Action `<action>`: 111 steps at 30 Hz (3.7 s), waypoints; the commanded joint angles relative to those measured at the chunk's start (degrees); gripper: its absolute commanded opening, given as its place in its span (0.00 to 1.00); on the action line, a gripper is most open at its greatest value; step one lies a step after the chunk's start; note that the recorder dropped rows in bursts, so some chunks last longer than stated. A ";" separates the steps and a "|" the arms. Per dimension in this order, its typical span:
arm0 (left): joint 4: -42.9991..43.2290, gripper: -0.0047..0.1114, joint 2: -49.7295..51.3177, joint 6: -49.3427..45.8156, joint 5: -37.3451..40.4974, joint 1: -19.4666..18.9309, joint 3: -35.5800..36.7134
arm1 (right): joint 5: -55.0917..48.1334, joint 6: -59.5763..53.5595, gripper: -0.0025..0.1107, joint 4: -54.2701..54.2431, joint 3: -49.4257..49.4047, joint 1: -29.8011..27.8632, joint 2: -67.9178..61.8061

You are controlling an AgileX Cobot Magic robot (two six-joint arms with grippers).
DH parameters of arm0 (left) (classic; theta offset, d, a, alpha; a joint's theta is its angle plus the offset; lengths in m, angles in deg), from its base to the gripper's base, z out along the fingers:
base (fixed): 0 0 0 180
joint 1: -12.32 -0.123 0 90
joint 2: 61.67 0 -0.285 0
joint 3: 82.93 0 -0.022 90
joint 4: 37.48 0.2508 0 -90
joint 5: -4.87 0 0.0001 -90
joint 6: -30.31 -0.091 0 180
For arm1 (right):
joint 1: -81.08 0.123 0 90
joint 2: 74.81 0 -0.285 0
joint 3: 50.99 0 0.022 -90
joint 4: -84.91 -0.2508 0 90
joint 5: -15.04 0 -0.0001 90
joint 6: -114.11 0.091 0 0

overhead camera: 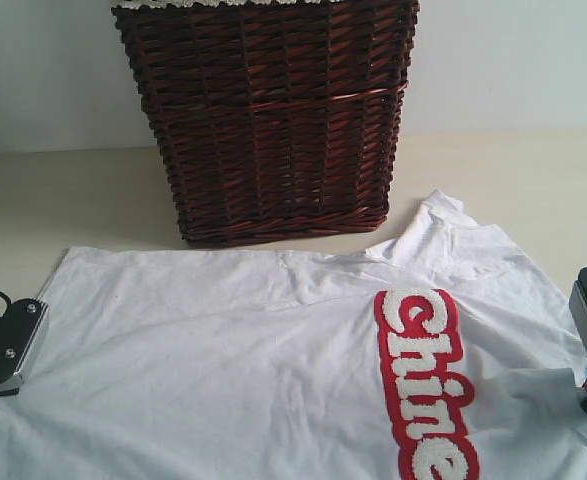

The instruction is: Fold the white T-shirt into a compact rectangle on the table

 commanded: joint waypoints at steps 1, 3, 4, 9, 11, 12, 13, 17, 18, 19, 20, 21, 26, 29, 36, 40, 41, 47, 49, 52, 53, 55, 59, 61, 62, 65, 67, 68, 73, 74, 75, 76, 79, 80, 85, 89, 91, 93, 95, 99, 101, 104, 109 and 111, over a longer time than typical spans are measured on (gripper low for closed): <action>-0.58 0.94 0.43 0.14 0.20 -0.05 0.08 | 3.12 0.35 0.02 3.60 -1.04 -0.26 -2.47; -0.58 0.94 0.43 0.14 0.20 -0.05 0.08 | 3.12 0.35 0.02 3.60 -1.04 -0.26 -2.47; -0.58 0.94 0.43 0.14 0.20 -0.05 0.08 | 3.12 0.35 0.02 3.60 -1.04 -0.26 -2.47; -0.58 0.94 0.43 0.14 0.20 -0.05 0.08 | 3.12 0.35 0.02 3.72 -1.04 -0.26 -2.47; -0.58 0.94 0.43 0.14 0.20 -0.05 0.08 | 3.12 0.35 0.02 3.72 -1.04 -0.26 -2.47; -0.58 0.94 0.43 0.14 0.20 -0.05 0.08 | 3.12 0.35 0.02 3.72 -1.04 -0.26 -2.47; -0.58 0.94 0.43 0.14 0.20 -0.05 0.08 | 3.12 0.35 0.02 3.72 -1.04 -0.26 -2.47; -0.58 0.94 0.43 0.14 -0.04 -0.05 0.08 | 3.12 0.35 0.02 3.61 -1.04 -0.26 -2.47; -0.58 0.94 0.43 0.55 -0.20 -0.05 0.08 | 3.12 0.35 0.02 3.61 -1.04 -0.26 -2.47; -0.58 0.94 0.43 0.54 -1.12 -0.05 0.08 | 3.12 0.35 0.02 3.61 -1.04 -0.26 -2.47; -0.58 0.94 0.43 0.54 -1.24 -0.05 0.08 | 3.12 0.35 0.02 3.61 -1.04 -0.26 -2.47; -0.58 0.94 0.43 0.54 -1.24 -0.05 0.08 | 3.12 0.35 0.02 3.61 -1.04 -0.26 -2.47; -0.58 0.94 0.43 0.54 -1.24 -0.05 0.08 | 3.12 0.35 0.02 3.61 -1.04 -0.26 -2.47; -0.58 0.94 0.43 0.54 -1.37 -0.05 0.08 | 3.12 0.35 0.02 3.61 -1.04 -0.26 -2.47; -0.58 0.94 0.43 0.54 -1.37 -0.05 0.08 | 3.12 0.35 0.02 3.61 -1.04 -0.26 -2.47; -0.58 0.94 0.43 0.54 -1.52 -0.05 0.08 | 3.12 0.35 0.02 3.71 -1.04 -0.26 -2.47; -0.58 0.94 0.43 0.54 -1.85 -0.05 0.08 | 3.12 0.35 0.02 3.71 -1.04 -0.26 -2.47; -0.58 0.94 0.43 0.54 -4.56 -0.05 0.08 | 3.12 0.35 0.02 3.61 -1.04 -0.26 -2.47; -0.58 0.94 0.43 0.54 -4.94 -0.05 0.08 | 3.12 0.35 0.02 3.61 -1.04 -0.26 -2.47; -0.58 0.94 0.43 0.54 -5.26 -0.05 0.08 | 3.12 0.35 0.02 3.61 -1.04 -0.26 -2.47; -0.58 0.94 0.43 0.54 -5.37 -0.05 0.08 | 3.12 0.35 0.02 3.61 -1.04 -0.26 -2.47; -0.58 0.94 0.43 0.54 -5.37 -0.05 0.08 | 3.12 0.35 0.02 3.61 -1.04 -0.26 -2.47; -0.58 0.94 0.43 0.54 -6.58 -0.05 0.08 | 3.12 0.35 0.02 3.72 -1.04 -0.26 -2.47; -0.58 0.94 0.43 0.54 -6.58 -0.05 0.08 | 3.12 0.35 0.02 3.72 -1.04 -0.26 -2.47; -0.58 0.94 0.43 0.54 -6.58 -0.05 0.08 | 3.12 0.35 0.02 3.72 -1.04 -0.26 -2.47; -0.58 0.94 0.43 0.54 -6.58 -0.05 0.08 | 3.12 0.35 0.02 3.72 -1.04 -0.26 -2.47; -0.58 0.94 0.43 0.54 -6.58 -0.05 0.08 | 3.12 0.35 0.02 3.72 -1.04 -0.26 -2.47; -0.58 0.94 0.43 0.54 -6.58 -0.05 0.08 | 3.12 0.35 0.02 3.72 -1.04 -0.26 -2.47; -0.58 0.94 0.43 0.54 -7.06 -0.05 0.08 | 3.12 0.35 0.02 3.72 -1.04 -0.26 -2.47; -0.58 0.94 0.43 0.54 -7.06 -0.05 0.08 | 3.12 0.35 0.02 3.61 -1.04 -0.26 -2.47; -0.58 0.94 0.43 0.54 -7.06 -0.05 0.08 | 3.12 0.35 0.02 3.61 -1.04 -0.26 -2.47; -0.58 0.94 0.43 0.54 -7.06 -0.05 0.08 | 3.12 0.35 0.02 3.61 -1.04 -0.26 -2.47; -0.58 0.92 0.43 0.54 -7.07 -0.05 0.08 | 3.12 0.35 0.02 3.61 -1.04 -0.26 -2.47; -0.58 0.87 0.43 0.54 -7.07 -0.05 0.08 | 3.12 0.35 0.02 3.61 -1.04 -0.26 -2.47; -0.58 0.53 0.43 0.34 -8.66 -0.05 1.11 | 3.12 0.35 0.02 3.61 -1.04 -0.26 -2.47; -1.00 0.28 0.43 0.59 -9.96 -0.05 1.75 | 3.12 0.35 0.02 3.71 -1.04 -0.26 -2.47; -1.11 0.15 0.43 1.04 -9.96 -0.05 1.75 | 3.12 0.35 0.02 3.71 -1.04 -0.26 -2.47; -0.93 0.04 0.43 0.98 -9.96 -0.05 1.75 | 3.12 0.35 0.02 3.71 -1.04 -0.26 -2.47; -0.93 0.04 0.43 0.94 -9.85 -0.05 1.75 | 3.12 0.35 0.02 3.71 -1.04 -0.26 -2.47; -0.93 0.04 0.43 0.94 -9.72 -0.05 1.75 | 3.12 0.35 0.02 3.71 -1.04 -0.26 -2.47; -0.93 0.04 0.43 0.94 -9.72 -0.05 1.75 | 3.12 0.35 0.02 3.71 -1.04 -0.26 -2.47; -0.93 0.04 0.43 0.94 -9.72 -0.05 1.75 | 3.12 0.35 0.02 3.71 -1.04 -0.26 -2.47; -0.78 0.04 0.43 0.58 -9.72 -0.05 1.75 | 3.12 0.35 0.02 3.60 -1.04 -0.26 -2.47; -0.78 0.04 0.43 0.58 -9.84 -0.05 1.75 | 3.12 0.35 0.02 3.60 -1.04 -0.26 -2.47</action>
